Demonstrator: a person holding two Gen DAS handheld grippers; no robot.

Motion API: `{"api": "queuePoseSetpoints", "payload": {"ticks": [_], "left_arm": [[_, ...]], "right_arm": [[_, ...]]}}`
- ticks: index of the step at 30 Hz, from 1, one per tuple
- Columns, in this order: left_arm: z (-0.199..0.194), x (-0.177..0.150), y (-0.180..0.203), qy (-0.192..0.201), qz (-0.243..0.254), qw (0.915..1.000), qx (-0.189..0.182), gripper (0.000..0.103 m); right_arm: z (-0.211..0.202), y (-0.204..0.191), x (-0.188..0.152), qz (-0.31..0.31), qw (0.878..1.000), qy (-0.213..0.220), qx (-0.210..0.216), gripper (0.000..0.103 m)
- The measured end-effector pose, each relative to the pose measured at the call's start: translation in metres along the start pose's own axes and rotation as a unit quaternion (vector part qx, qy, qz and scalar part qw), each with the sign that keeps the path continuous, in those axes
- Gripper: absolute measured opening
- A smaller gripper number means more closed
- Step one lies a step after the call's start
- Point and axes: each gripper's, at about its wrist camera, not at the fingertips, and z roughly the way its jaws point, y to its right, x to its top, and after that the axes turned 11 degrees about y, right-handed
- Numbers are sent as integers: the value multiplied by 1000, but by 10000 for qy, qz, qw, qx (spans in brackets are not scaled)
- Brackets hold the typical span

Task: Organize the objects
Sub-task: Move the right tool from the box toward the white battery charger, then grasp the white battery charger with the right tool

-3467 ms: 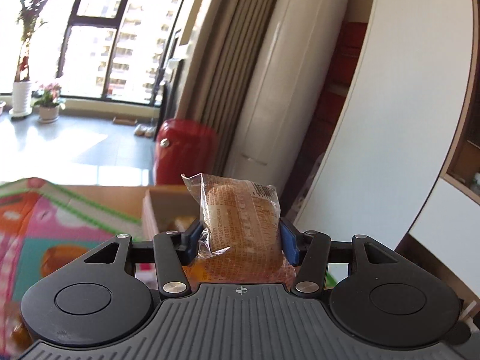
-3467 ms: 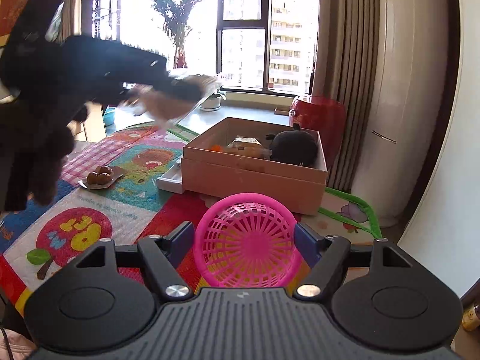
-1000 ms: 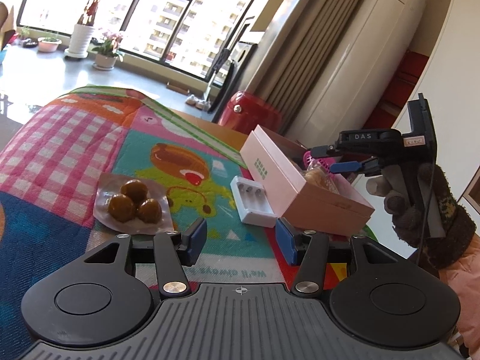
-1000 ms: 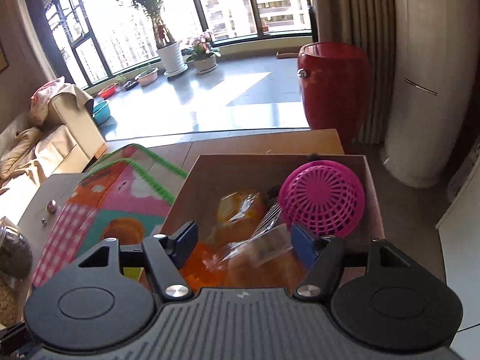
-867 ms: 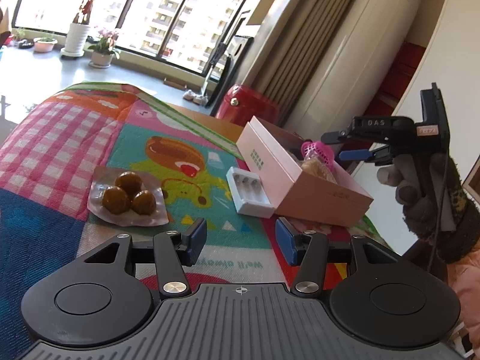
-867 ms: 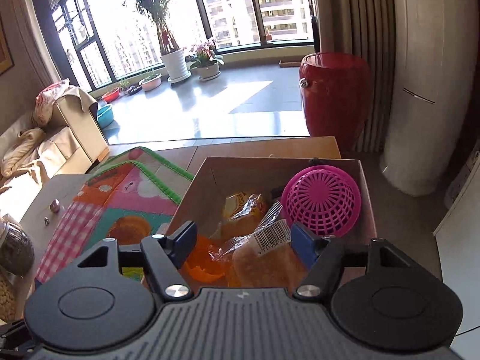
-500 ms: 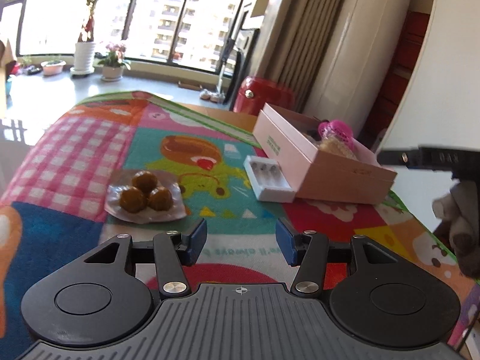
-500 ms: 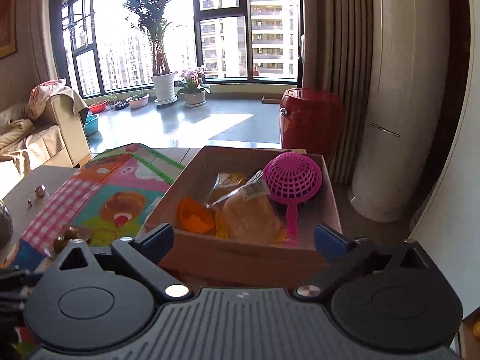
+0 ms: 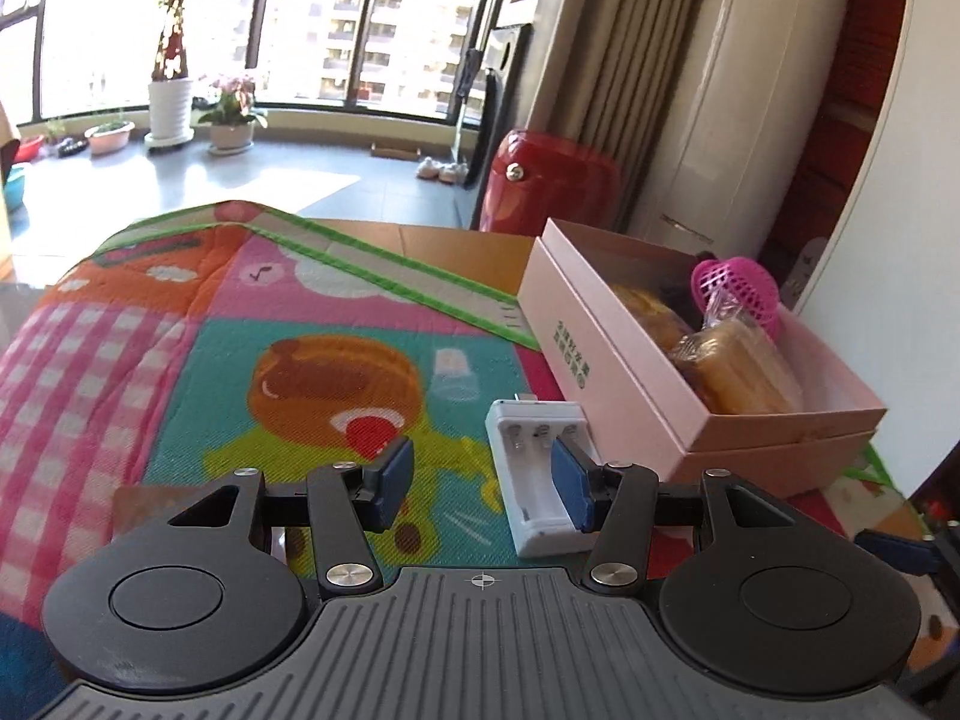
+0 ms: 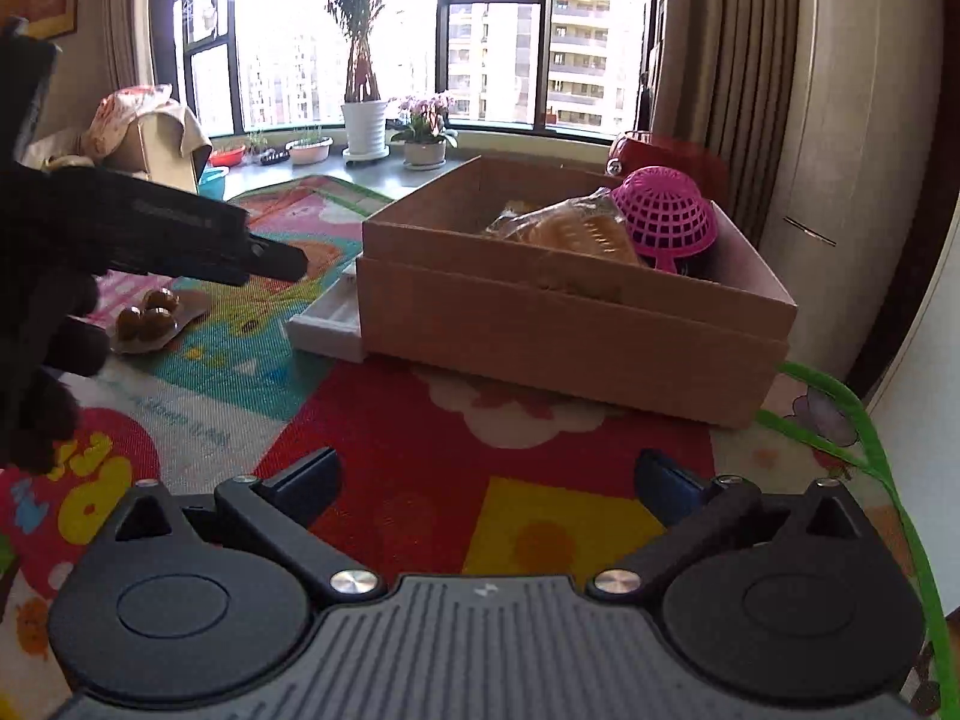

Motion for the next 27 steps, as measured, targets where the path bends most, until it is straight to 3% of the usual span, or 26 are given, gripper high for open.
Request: {"api": "queuePoseSetpoints", "payload": {"ticks": [4,10,17,23,27], "left_arm": [[12,-12,9,-278,327,9990,110,55],[-12,-23,15,-366,528,9979,-32,55],[-43,-36,18,-548,603,9961,-326,55],[-64,-35,16,-411,238,9974,-538,54],[-98,-32,-1,-8,18,9987,-517,55]], "right_arm": [[3,5,0,187,9998,-57,47,103],[3,2,0,94,9999,-56,118,103],[3,12,1,397,9991,-36,128,103],[2,16,1,561,9983,-31,158,103],[5,-8,1,133,9979,-283,574,103]]}}
